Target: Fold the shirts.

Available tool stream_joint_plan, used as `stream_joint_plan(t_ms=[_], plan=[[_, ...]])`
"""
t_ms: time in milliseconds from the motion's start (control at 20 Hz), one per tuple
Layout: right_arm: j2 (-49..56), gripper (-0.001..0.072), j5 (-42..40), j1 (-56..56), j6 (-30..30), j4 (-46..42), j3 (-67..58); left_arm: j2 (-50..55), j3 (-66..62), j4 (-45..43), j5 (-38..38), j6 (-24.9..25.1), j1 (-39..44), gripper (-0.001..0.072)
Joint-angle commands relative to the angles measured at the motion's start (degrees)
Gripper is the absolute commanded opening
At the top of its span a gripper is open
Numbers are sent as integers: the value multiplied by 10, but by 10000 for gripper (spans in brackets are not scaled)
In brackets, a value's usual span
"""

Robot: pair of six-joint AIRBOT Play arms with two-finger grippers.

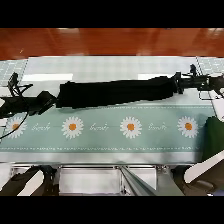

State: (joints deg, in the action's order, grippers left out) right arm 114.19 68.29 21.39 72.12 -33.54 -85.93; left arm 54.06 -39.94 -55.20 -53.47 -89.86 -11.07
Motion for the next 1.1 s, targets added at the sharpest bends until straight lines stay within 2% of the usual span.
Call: stream_joint_plan(t_ms=[0,150,250,300,350,400,500,650,850,900,1050], plan=[[2,33,-2,-23,-7,18,-24,0,0,2,2,0,0,498],[-16,29,35,-21,-18,4,-50,-1,0,6,1,2,0,497],[-59,29,51,-16,-17,-50,-49,-1,0,36,1,28,2,484],[-89,29,66,-14,-17,-83,-49,0,0,64,-1,55,2,368],[-123,29,79,-12,-17,-115,-47,-1,0,93,-1,86,5,124],[-158,29,85,-12,-17,-130,-40,0,0,127,7,126,14,21],[-234,29,89,-6,-16,-137,-18,7,0,182,43,159,42,21],[-337,29,104,-1,-6,-139,10,56,-31,192,115,165,131,20],[-450,29,121,-1,23,-138,50,222,-209,161,119,174,280,20],[-479,29,124,-1,32,-138,63,269,-266,136,116,165,317,20],[-554,29,139,-1,53,-138,102,416,-459,40,76,90,427,20]])
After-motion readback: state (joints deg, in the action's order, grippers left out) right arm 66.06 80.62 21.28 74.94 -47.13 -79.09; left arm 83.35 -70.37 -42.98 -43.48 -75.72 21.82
